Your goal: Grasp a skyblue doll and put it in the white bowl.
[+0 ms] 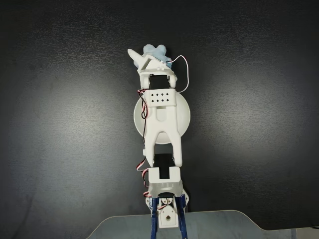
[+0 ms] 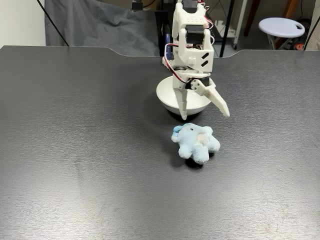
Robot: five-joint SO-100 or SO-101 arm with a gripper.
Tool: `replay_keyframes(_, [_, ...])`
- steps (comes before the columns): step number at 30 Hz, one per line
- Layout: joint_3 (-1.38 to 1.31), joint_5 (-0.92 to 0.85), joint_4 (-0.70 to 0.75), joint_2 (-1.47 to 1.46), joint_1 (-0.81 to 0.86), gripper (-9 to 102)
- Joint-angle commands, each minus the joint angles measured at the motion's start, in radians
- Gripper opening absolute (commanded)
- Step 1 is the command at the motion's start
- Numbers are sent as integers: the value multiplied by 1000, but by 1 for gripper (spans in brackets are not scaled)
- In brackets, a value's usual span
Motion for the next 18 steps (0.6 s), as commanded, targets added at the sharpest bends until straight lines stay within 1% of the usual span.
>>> replay_keyframes(1, [-57, 9, -37, 25, 18, 60])
replay_keyframes(18, [-58, -5, -35, -74, 15, 60])
